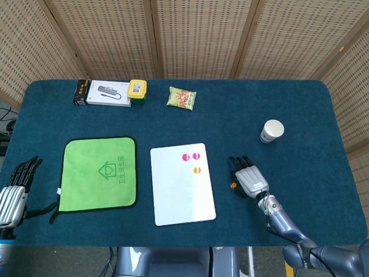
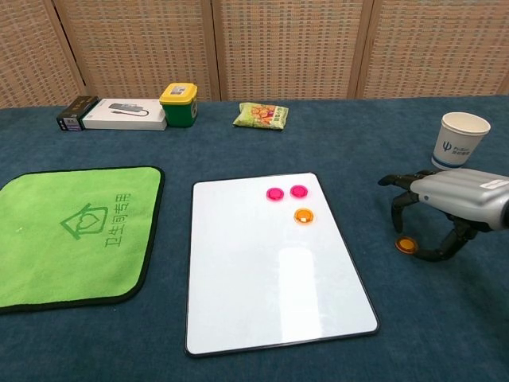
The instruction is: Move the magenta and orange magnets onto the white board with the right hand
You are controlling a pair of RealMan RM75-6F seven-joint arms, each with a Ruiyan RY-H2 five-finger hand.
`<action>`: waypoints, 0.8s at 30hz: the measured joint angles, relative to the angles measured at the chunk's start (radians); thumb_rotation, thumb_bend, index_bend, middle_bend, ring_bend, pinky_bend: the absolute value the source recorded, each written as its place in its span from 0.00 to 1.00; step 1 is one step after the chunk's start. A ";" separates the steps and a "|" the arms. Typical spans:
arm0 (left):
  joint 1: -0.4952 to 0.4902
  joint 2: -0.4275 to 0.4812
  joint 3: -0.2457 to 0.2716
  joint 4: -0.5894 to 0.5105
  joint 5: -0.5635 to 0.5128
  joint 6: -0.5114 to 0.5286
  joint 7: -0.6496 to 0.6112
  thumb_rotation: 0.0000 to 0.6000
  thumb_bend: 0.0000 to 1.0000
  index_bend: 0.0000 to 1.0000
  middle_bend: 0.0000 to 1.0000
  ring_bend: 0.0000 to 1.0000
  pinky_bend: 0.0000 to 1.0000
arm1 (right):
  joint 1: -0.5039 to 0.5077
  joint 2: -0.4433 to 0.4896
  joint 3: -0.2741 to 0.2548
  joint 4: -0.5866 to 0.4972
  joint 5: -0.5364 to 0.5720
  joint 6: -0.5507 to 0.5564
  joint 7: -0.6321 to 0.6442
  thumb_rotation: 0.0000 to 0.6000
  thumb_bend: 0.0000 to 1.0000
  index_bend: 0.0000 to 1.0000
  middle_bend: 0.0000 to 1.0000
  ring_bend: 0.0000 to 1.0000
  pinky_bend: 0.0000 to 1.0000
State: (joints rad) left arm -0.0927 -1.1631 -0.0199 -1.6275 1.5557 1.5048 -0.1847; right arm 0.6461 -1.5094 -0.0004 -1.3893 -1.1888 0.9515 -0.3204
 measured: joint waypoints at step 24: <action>0.000 0.000 -0.001 -0.001 -0.002 -0.001 0.001 1.00 0.03 0.00 0.00 0.00 0.00 | -0.022 -0.036 0.019 0.061 -0.023 -0.032 0.020 1.00 0.38 0.56 0.00 0.00 0.00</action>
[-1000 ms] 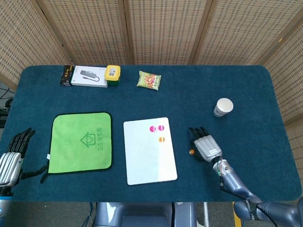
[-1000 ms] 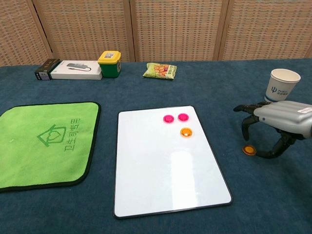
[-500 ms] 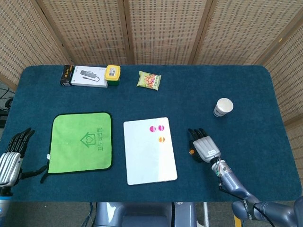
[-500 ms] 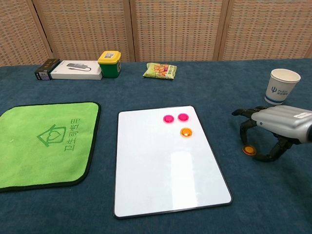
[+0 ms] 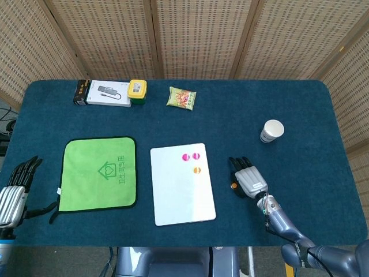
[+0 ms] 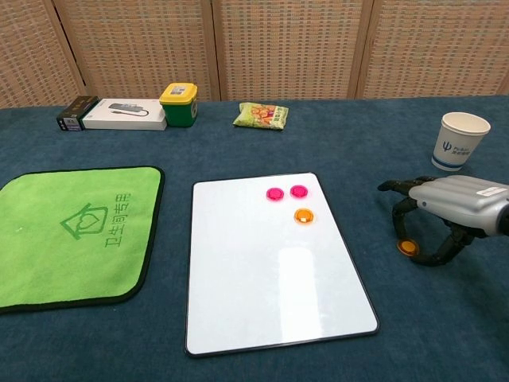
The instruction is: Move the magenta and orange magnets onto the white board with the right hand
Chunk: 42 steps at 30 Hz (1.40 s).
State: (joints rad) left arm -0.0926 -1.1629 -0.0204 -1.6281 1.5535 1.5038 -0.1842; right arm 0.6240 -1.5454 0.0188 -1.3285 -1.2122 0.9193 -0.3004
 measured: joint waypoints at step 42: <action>-0.003 0.012 0.003 -0.005 -0.006 -0.015 -0.029 1.00 0.05 0.00 0.00 0.00 0.00 | 0.369 -0.247 0.219 0.029 0.474 -0.077 -0.390 1.00 0.40 0.58 0.00 0.00 0.00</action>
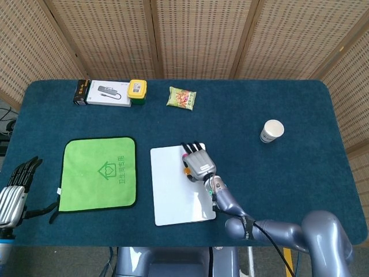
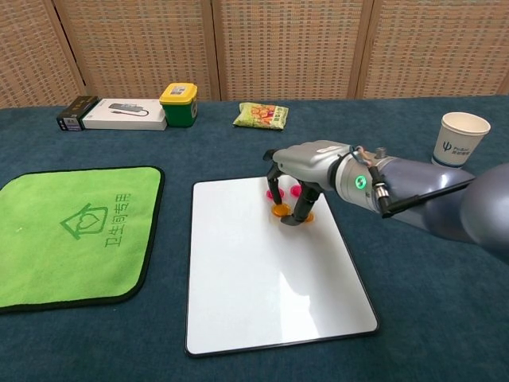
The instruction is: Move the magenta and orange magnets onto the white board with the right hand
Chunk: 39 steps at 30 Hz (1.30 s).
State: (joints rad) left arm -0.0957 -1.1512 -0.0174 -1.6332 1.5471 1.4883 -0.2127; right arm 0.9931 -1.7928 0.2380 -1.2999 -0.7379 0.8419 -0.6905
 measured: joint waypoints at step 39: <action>0.001 0.002 0.000 -0.001 -0.001 0.000 -0.009 1.00 0.05 0.00 0.00 0.00 0.00 | 0.027 -0.020 -0.054 0.040 0.027 -0.012 0.001 1.00 0.35 0.48 0.00 0.00 0.00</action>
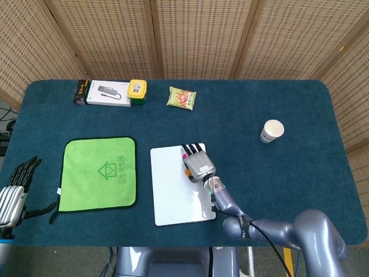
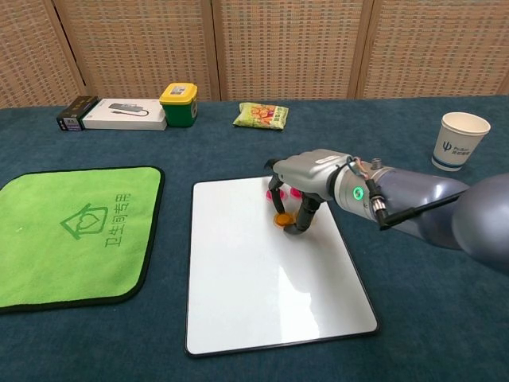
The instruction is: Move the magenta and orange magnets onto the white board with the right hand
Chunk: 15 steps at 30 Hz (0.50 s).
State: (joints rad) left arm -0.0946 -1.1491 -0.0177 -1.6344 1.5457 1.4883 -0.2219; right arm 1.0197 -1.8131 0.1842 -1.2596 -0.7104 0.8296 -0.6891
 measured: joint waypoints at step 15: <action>0.000 0.000 -0.001 0.001 0.001 0.002 -0.004 1.00 0.05 0.00 0.00 0.00 0.00 | 0.008 -0.008 0.007 0.000 -0.006 0.021 0.012 1.00 0.26 0.40 0.00 0.00 0.00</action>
State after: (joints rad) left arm -0.0944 -1.1492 -0.0186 -1.6336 1.5465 1.4901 -0.2257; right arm 1.0273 -1.8212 0.1913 -1.2591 -0.7166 0.8501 -0.6767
